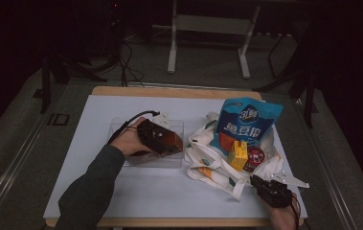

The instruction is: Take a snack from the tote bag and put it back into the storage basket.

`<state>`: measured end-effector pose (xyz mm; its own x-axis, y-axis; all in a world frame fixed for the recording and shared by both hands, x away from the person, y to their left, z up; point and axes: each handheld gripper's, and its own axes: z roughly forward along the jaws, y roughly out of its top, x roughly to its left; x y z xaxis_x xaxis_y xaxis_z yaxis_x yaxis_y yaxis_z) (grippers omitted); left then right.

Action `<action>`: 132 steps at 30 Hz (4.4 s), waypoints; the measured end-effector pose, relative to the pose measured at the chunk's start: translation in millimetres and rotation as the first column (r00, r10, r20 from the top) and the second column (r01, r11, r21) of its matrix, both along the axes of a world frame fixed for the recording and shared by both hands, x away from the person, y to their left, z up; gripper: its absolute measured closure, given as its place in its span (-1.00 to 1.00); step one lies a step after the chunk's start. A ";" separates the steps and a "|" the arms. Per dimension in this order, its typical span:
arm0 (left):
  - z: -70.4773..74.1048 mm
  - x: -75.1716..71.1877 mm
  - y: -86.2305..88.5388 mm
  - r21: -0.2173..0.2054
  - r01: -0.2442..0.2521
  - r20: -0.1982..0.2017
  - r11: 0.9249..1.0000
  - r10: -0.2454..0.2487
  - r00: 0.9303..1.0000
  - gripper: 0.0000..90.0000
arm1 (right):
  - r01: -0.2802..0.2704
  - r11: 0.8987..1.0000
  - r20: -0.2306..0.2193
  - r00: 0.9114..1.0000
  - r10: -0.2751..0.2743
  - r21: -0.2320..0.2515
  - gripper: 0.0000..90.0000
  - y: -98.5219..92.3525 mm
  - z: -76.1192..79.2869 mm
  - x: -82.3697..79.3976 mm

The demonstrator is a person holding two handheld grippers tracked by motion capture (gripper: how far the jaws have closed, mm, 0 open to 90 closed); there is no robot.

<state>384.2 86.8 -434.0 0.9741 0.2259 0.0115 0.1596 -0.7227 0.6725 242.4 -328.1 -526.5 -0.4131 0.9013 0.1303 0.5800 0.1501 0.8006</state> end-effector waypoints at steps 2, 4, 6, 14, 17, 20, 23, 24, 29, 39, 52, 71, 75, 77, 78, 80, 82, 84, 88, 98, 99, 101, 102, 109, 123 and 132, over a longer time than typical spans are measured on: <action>-2.9 -0.2 -2.0 0.018 -0.010 -0.005 1.000 0.010 1.000 -0.14 | 0.000 1.000 0.000 1.000 0.000 0.000 0.75 0.0 0.0 0.0; -5.1 -0.2 -3.0 0.042 -0.007 -0.012 0.999 0.008 1.000 -0.15 | 0.000 1.000 0.000 1.000 0.000 0.000 0.75 -0.1 0.0 0.0; -6.5 -0.9 -4.4 0.060 -0.006 -0.013 0.998 0.007 1.000 -0.15 | -0.001 1.000 -0.001 1.000 0.001 0.002 0.75 -0.2 0.0 0.0; -13.3 -1.7 -19.8 0.093 0.000 -0.064 0.996 0.006 0.998 -0.22 | 0.001 1.000 -0.002 1.000 -0.001 0.003 0.74 -0.1 -0.1 -0.1; -14.4 -0.3 -20.7 0.082 -0.004 -0.081 0.997 0.011 0.997 -0.22 | 0.001 1.000 -0.002 1.000 -0.001 0.005 0.74 -0.2 -0.1 -0.1; -13.1 0.6 -20.2 0.049 -0.005 -0.097 0.999 0.010 0.995 -0.23 | -0.001 1.000 -0.003 1.000 0.001 0.008 0.74 -0.5 -0.1 0.2; -9.8 -0.5 -21.2 0.028 -0.014 -0.079 0.999 0.017 0.997 -0.25 | 0.000 1.000 -0.003 1.000 0.000 0.008 0.74 -0.4 -0.1 0.2; -8.6 -1.1 -21.4 0.021 -0.017 -0.074 1.000 0.019 0.997 -0.25 | -0.001 1.000 -0.003 1.000 0.001 0.008 0.74 -0.4 -0.1 0.2; -2.6 -4.2 -20.9 -0.022 -0.037 -0.035 0.999 0.037 0.999 -0.25 | 0.000 1.000 -0.003 1.000 0.000 0.008 0.74 -0.3 -0.1 0.1; 5.1 -7.4 -18.6 -0.131 -0.084 -0.003 0.988 0.085 0.996 -0.25 | 0.000 1.000 -0.003 1.000 0.000 0.009 0.74 -0.4 -0.2 0.1; 17.5 -11.0 -33.5 -0.216 -0.094 -0.018 0.972 0.093 0.996 -0.23 | 0.007 1.000 0.001 1.000 -0.007 0.002 0.74 0.6 -0.2 -0.2; 35.3 -21.7 -75.1 -0.249 -0.042 0.067 0.968 0.061 0.996 -0.18 | 0.011 1.000 -0.002 1.000 -0.011 0.006 0.73 0.9 -0.4 -0.1; 33.9 -21.1 -83.1 -0.244 -0.043 0.055 0.969 0.058 0.997 -0.18 | 0.013 1.000 -0.002 1.000 -0.013 0.005 0.73 1.1 -0.4 -0.2; 32.7 -21.1 -86.9 -0.237 -0.038 0.052 0.971 0.051 0.997 -0.18 | 0.012 1.000 -0.002 1.000 -0.012 0.006 0.73 1.0 -0.4 -0.2; 32.2 -20.9 -88.6 -0.233 -0.035 0.050 0.972 0.047 0.998 -0.18 | 0.012 1.000 -0.002 1.000 -0.012 0.006 0.73 1.0 -0.4 -0.2; 31.3 -20.7 -91.8 -0.229 -0.033 0.047 0.973 0.045 0.998 -0.18 | 0.011 1.000 -0.001 1.000 -0.011 0.007 0.73 0.9 -0.5 -0.2; 30.5 -19.9 -94.9 -0.224 -0.036 0.044 0.974 0.047 0.998 -0.18 | 0.011 1.000 -0.002 1.000 -0.011 0.007 0.73 0.8 -0.4 -0.1; 29.7 -18.8 -97.4 -0.214 -0.052 0.043 0.975 0.063 0.997 -0.18 | 0.010 1.000 -0.002 1.000 -0.010 0.008 0.72 0.7 -0.5 -0.1; 28.4 -17.8 -101.6 -0.212 -0.065 0.041 0.975 0.075 0.996 -0.18 | 0.012 1.000 -0.003 1.000 -0.012 0.011 0.72 0.7 -0.6 -0.1; 27.2 -17.7 -118.4 -0.185 -0.048 0.042 0.982 0.057 0.997 -0.17 | 0.013 0.999 -0.006 1.000 -0.013 0.031 0.71 -0.8 -1.6 0.3; 26.9 -16.8 -119.6 -0.183 -0.047 0.039 0.982 0.055 0.998 -0.18 | 0.013 0.999 -0.007 1.000 -0.013 0.032 0.71 -1.0 -1.6 0.4; 25.5 -15.9 -122.7 -0.181 -0.049 0.029 0.982 0.055 0.998 -0.19 | 0.013 0.999 -0.007 1.000 -0.013 0.030 0.71 -0.8 -1.5 0.3; 24.6 -15.4 -124.1 -0.175 -0.045 0.022 0.984 0.050 0.999 -0.19 | 0.013 0.999 -0.008 1.000 -0.013 0.030 0.71 -0.8 -1.4 0.4; 18.1 -14.4 -135.2 -0.154 -0.035 0.016 0.988 0.038 0.999 -0.20 | 0.013 1.000 -0.006 1.000 -0.012 0.026 0.71 -0.5 -1.4 0.3; 10.8 -12.9 -152.6 -0.159 0.000 0.000 0.987 0.000 1.000 -0.19 | 0.012 0.999 -0.007 1.000 -0.012 0.030 0.70 -0.8 -1.5 0.2; 6.8 -7.0 -161.0 -0.139 -0.013 0.007 0.990 0.014 1.000 -0.31 | 0.012 0.999 -0.008 1.000 -0.011 0.040 0.70 -1.7 -2.2 0.2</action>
<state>377.2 -74.2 -427.2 0.9710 0.2388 -0.0127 0.1625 -0.6201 0.7675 242.6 -329.8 -528.7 -0.4017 0.9000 0.1693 0.5874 0.1114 0.8016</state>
